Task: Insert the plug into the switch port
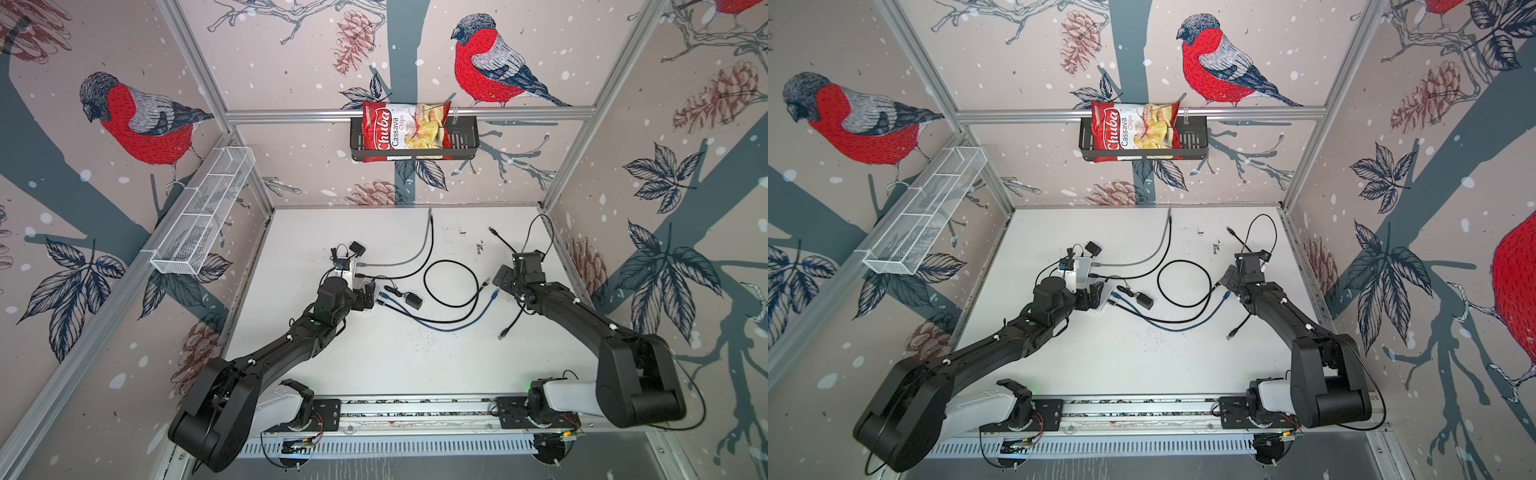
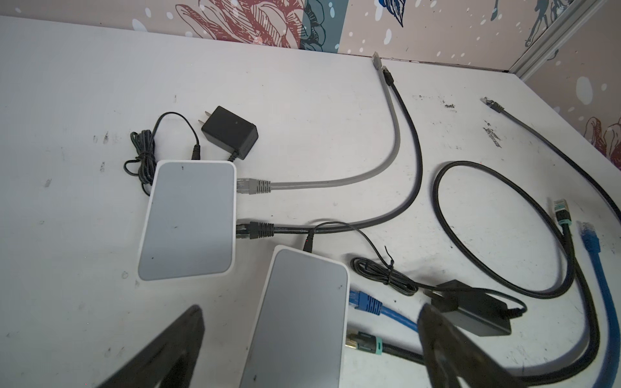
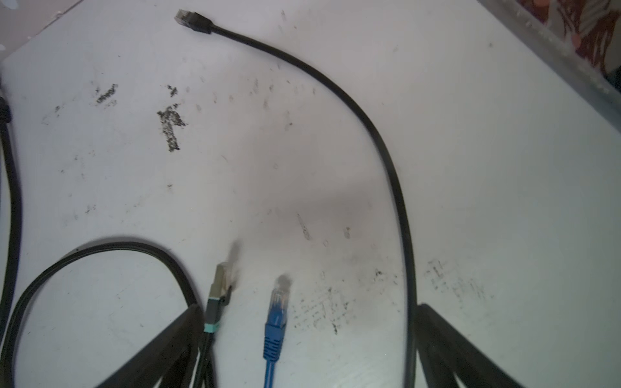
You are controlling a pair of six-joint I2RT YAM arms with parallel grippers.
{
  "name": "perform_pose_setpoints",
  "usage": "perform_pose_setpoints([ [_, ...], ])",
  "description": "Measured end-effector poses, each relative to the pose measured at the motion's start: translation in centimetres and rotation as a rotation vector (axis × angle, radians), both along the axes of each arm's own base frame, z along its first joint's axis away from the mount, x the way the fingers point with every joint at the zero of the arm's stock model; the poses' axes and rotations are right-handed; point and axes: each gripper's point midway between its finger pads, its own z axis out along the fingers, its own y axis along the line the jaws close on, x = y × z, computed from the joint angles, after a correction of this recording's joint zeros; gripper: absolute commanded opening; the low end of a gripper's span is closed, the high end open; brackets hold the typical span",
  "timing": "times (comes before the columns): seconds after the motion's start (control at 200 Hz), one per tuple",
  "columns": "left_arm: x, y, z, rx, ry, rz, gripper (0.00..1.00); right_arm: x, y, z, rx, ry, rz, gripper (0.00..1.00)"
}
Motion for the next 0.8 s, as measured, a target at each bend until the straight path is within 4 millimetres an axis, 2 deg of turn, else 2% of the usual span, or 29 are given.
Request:
perform_pose_setpoints([
  [0.28,0.2,-0.2,0.3,0.014,-0.022,-0.015,0.98,-3.1,0.1,-2.9,0.087,0.107,-0.067,0.91],
  [0.485,0.3,-0.3,0.2,0.015,-0.023,-0.016,0.98,-5.1,0.8,-3.6,0.149,0.173,-0.085,0.86],
  [0.8,0.3,-0.8,-0.2,0.004,-0.022,-0.039,0.98,-7.5,1.7,-5.2,0.185,0.295,-0.06,0.66],
])
